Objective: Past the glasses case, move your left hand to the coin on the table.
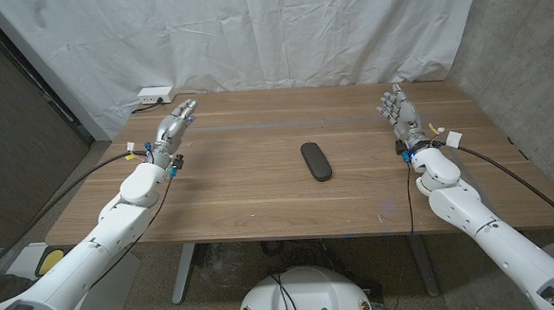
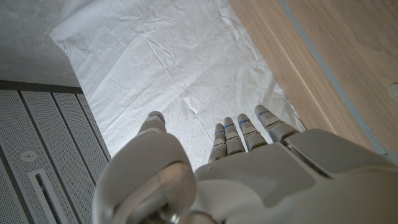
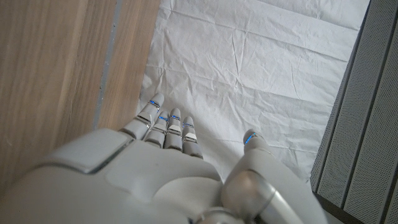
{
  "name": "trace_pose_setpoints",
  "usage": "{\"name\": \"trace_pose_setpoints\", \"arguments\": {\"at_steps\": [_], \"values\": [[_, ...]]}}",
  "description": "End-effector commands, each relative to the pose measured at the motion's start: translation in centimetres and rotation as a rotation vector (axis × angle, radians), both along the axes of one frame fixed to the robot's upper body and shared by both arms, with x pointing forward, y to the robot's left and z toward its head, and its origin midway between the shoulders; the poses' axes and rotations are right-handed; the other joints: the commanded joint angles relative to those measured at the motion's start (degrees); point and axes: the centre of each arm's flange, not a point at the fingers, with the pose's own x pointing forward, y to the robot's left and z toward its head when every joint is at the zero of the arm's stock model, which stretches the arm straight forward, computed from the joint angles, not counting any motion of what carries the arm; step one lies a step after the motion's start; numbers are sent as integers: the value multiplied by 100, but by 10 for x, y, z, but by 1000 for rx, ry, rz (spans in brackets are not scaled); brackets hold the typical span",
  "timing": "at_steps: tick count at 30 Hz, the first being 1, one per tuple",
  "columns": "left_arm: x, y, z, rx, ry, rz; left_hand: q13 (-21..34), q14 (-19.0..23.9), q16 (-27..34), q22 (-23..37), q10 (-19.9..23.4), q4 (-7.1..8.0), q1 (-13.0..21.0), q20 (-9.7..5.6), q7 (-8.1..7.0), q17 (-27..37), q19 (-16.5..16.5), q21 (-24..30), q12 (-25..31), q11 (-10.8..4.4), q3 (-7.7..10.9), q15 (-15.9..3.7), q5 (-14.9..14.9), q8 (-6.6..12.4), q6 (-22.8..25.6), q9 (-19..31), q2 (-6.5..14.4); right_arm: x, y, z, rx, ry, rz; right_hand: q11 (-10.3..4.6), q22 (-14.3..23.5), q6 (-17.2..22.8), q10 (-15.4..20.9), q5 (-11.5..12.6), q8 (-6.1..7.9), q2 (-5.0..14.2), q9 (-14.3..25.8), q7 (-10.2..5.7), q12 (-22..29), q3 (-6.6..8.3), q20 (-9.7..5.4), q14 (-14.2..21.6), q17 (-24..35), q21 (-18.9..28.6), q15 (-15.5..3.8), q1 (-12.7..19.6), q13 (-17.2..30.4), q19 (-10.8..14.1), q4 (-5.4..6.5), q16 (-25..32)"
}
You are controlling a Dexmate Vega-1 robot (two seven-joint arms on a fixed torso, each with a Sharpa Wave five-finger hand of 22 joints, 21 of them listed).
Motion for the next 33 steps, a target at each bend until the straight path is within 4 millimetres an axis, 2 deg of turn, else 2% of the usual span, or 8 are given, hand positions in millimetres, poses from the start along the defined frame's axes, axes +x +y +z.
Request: {"name": "trace_pose_setpoints", "arguments": {"at_steps": [1,20,33], "values": [[-3,13,-3,-5,-6,45,15,83,40,24,44,-49,77,-423,-9,18,69,31,36,-10,-1,-22,-30,56,80,13,15,-4,-4,0,6,-5,-12,-3,15,42,26,18,5,20,15,-12,25,-1,-84,35,32,-23,-10,-32,20,43,-8,33],[-22,33,-2,6,-1,127,17,129,24,26,76,-82,117,-407,-24,20,113,23,13,-20,-12,-18,-24,41,131,14,-10,-3,-3,-6,24,-13,-7,14,16,44,33,21,3,22,15,-15,25,-16,-77,37,31,-64,-7,-39,20,62,-15,31],[-29,46,-9,5,17,198,18,161,19,28,97,-99,138,-403,-30,22,129,15,2,-24,-17,-30,-18,31,156,14,-16,1,2,-2,9,-10,0,1,16,48,43,24,3,26,16,-14,27,-23,-80,41,30,-88,-13,-41,21,78,-20,31]]}}
